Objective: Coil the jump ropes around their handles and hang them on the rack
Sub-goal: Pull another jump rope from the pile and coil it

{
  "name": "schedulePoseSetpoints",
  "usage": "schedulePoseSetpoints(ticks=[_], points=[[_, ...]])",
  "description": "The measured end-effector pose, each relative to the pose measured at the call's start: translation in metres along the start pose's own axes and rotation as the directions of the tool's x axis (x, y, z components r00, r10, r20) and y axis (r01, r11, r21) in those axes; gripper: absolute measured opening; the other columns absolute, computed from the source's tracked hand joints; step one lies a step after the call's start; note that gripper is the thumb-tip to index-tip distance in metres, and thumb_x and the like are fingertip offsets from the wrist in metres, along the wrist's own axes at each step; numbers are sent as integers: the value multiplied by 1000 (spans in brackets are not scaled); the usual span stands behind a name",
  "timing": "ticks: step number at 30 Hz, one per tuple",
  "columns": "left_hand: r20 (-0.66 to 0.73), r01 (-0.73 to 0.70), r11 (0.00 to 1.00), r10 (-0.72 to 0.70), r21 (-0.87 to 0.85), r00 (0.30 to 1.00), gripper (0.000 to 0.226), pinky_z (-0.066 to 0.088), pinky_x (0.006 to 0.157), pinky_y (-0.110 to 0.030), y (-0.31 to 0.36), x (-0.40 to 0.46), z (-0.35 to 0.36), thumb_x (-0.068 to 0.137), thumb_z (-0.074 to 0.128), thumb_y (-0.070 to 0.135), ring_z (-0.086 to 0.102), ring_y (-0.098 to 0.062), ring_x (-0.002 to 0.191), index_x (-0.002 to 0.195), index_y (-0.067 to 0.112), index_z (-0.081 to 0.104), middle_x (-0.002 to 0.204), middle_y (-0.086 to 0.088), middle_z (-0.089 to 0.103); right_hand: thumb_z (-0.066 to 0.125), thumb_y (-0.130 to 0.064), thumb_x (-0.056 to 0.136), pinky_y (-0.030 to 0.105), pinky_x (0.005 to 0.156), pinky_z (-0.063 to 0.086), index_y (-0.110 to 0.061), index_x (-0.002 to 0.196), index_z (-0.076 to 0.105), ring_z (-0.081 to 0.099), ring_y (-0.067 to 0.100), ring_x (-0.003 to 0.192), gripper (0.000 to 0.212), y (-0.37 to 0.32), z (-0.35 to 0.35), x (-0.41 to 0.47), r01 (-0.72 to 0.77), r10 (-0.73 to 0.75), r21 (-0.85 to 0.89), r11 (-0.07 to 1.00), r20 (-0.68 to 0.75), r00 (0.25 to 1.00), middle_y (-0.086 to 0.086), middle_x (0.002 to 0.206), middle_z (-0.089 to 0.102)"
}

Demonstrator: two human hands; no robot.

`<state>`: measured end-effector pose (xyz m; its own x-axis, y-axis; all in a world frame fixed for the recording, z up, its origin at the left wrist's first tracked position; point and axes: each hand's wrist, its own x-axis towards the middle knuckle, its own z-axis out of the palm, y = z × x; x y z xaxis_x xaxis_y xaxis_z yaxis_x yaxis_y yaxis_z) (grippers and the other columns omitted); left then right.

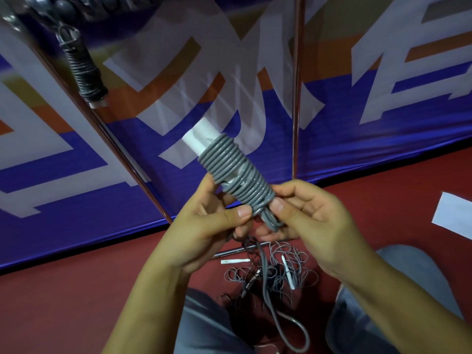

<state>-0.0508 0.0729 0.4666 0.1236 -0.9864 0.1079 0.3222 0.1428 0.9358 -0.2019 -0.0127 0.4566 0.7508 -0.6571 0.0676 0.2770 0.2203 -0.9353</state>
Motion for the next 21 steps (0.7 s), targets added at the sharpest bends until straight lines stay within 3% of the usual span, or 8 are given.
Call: schedulePoseSetpoints(ticks=[4,11,15,18,21], points=[[32,36,999,-37,21,999,58,41,49,-18,4,2,-2,74,75,9,47,-8,53,122,19,44,87,-3,64,57,-16,73,25,52,55,0,94,61,68,22,57,26,-9,0,-1,-57,58,45,997,-23,998,15,76,68],[-136,-15,992,33,128,990,49,39,45,-16,-3,5,9,71,71,5,48,-8,57,115,18,53,84,-4,63,56,-17,74,22,46,53,1,101,60,66,18,53,33,-15,-3,4,-292,286,233,928,60,956,18,71,68],[-133,-63,990,79,125,988,47,39,43,-17,-6,5,7,69,75,9,49,-12,58,110,20,56,94,-8,62,56,-15,73,21,43,53,6,96,61,67,18,51,31,-14,-5,4,-420,404,368,830,123,906,19,70,68],[-64,-91,993,97,80,993,62,43,44,-16,-3,6,8,67,84,22,54,-11,55,117,18,49,107,-15,65,57,-15,73,20,40,52,6,82,70,65,17,47,27,-17,-5,4,-509,474,425,748,195,859,18,65,67],[-33,-118,991,120,60,992,72,44,45,-14,1,8,14,69,81,25,58,-6,50,121,7,34,105,-19,69,81,-10,60,23,37,51,8,80,72,66,22,46,29,-16,-4,8,-611,530,526,592,317,787,22,65,66]])
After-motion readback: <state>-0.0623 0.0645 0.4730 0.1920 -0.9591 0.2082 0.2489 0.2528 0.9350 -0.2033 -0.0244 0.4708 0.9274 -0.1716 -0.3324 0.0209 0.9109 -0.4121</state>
